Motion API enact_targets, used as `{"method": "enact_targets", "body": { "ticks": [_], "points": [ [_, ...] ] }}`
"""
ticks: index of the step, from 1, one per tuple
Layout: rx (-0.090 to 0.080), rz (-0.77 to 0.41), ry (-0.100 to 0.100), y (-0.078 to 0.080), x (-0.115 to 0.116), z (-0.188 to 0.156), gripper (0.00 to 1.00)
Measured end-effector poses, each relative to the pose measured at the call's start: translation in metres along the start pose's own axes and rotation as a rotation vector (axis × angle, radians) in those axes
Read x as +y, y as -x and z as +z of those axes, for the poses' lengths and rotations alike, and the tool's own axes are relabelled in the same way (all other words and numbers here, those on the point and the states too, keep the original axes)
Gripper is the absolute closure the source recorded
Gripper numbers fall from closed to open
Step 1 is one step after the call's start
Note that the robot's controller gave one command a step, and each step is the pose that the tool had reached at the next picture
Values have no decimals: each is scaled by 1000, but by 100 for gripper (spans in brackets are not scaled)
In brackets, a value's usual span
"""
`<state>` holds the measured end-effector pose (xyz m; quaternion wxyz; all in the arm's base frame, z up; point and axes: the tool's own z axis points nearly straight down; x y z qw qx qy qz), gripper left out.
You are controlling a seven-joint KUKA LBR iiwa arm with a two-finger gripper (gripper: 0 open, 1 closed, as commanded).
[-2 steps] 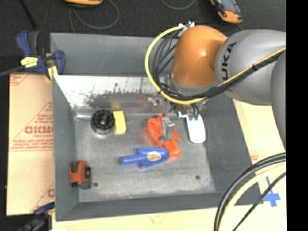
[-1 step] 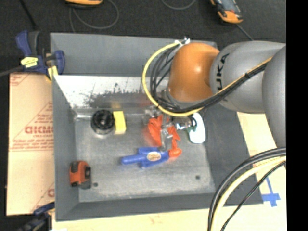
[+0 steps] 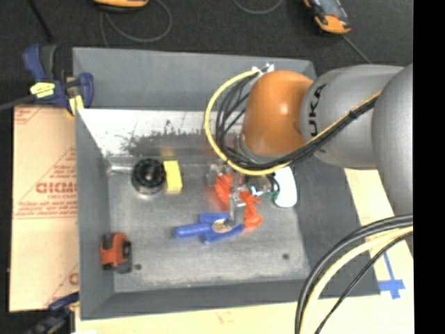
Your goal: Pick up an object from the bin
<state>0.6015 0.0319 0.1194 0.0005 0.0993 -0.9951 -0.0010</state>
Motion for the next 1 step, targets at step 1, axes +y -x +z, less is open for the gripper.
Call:
{"method": "enact_targets", "body": {
  "ticks": [1],
  "points": [
    [-7, 35, -4, -16, 7, 31, 0]
  ]
}}
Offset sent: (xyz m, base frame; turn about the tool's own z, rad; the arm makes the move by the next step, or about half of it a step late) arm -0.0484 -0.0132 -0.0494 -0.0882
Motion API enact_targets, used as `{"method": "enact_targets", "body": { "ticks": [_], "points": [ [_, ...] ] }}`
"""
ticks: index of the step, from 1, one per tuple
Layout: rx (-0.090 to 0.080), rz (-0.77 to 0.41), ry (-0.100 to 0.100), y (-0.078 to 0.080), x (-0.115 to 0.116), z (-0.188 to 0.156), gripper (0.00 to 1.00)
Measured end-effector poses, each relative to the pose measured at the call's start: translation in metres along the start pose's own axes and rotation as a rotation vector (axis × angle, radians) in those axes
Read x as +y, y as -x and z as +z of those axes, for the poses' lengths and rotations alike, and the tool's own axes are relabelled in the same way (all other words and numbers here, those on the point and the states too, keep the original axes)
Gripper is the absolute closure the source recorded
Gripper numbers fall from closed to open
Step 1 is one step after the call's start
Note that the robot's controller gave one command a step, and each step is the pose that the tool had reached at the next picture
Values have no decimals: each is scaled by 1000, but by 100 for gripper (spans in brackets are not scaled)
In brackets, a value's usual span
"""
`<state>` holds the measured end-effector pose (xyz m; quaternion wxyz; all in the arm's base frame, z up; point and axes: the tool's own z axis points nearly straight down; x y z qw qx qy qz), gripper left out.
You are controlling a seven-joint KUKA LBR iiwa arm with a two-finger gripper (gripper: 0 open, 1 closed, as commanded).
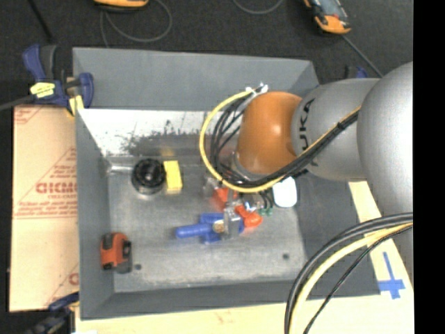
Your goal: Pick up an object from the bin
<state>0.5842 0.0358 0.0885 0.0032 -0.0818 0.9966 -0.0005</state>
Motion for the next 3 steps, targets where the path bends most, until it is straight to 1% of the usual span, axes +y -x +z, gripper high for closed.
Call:
{"method": "enact_targets", "body": {
  "ticks": [1, 3],
  "points": [
    [4, -123, 1, -33, -13, 18, 100],
    [4, -124, 1, -33, -13, 18, 100]
  ]
}}
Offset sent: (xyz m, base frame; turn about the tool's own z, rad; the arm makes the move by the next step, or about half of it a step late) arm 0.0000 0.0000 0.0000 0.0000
